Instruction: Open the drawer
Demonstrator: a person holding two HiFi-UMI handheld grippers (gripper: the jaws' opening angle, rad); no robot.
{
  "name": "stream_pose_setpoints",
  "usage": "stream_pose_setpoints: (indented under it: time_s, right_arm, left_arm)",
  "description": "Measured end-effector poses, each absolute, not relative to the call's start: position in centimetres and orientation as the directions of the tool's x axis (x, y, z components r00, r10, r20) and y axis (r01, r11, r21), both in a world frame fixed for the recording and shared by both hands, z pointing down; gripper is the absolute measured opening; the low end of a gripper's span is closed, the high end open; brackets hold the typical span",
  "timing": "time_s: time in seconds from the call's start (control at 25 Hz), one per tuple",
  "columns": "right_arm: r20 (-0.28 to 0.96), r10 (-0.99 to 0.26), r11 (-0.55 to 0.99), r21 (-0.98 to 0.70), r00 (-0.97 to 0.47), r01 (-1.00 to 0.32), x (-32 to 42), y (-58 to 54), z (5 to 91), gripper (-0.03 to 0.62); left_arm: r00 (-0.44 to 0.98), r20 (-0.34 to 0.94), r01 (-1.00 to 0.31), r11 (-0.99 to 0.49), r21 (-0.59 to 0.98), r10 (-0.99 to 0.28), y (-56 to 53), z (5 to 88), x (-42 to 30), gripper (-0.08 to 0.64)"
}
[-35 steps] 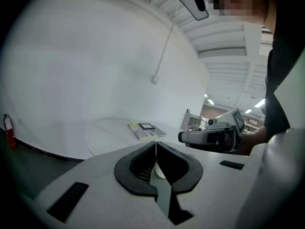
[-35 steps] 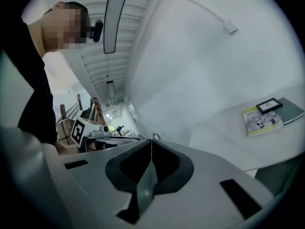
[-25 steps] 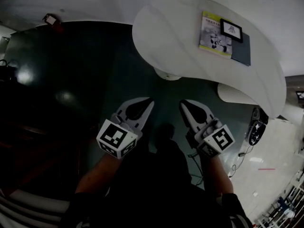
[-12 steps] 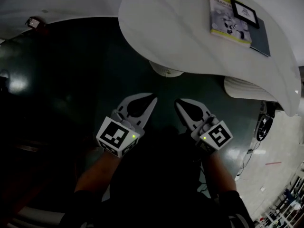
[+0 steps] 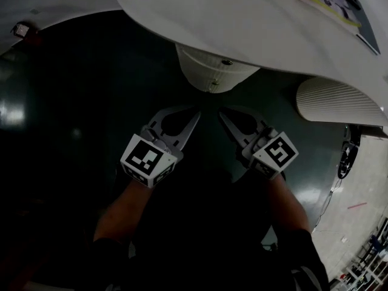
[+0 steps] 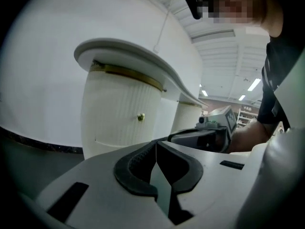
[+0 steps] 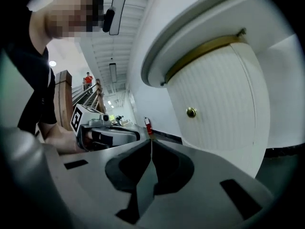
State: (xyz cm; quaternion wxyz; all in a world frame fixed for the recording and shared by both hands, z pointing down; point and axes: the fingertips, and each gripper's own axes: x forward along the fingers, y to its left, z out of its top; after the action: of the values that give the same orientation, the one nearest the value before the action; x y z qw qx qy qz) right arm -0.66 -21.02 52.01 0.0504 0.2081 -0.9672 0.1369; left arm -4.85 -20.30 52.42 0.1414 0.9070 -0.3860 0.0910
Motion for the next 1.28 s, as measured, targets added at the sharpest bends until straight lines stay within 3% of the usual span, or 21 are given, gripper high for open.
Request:
stream_pose_setpoints:
  time_s: [0.28,0.56,0.76,1.0,1.28]
  right_arm:
    - [0.154,-0.406,0.850,-0.299,-0.901,-0.434,0.2,-24.4,63.3,0.018]
    - [0.230,-0.426,0.826,-0.296,-0.875,-0.480,1.7,-27.4,71.3,0.018]
    - [0.264,-0.392,0.839,-0.290,-0.881,-0.460,0.7,-28.8,75.2,0.018]
    - [0.392,-0.367,0.868,-0.181,-0.844,-0.462,0.2,-30.9,80.8,0.020]
    - [0.544,-0.310,0.896,-0.107,-0.780,-0.431,-1.6,-31.4,87.5,0.020]
  left_arm:
    - [0.713,0.301,-0.695,-0.695,0.184,-0.634,-22.3,63.6,-3.8,0.017]
    - [0.717,0.296,-0.688,-0.711,0.150,-0.631,-24.7,68.1,-3.5,0.017]
    - [0.683,0.359,-0.701,-0.709,0.077,-0.636,-27.3,72.6,-3.5,0.017]
    - [0.672,0.396,-0.721,-0.674,0.161,-0.625,-29.0,76.5,-3.0,0.018]
    - [0.634,0.459,-0.745,-0.650,0.148,-0.622,-29.7,80.9,-4.2,0.018]
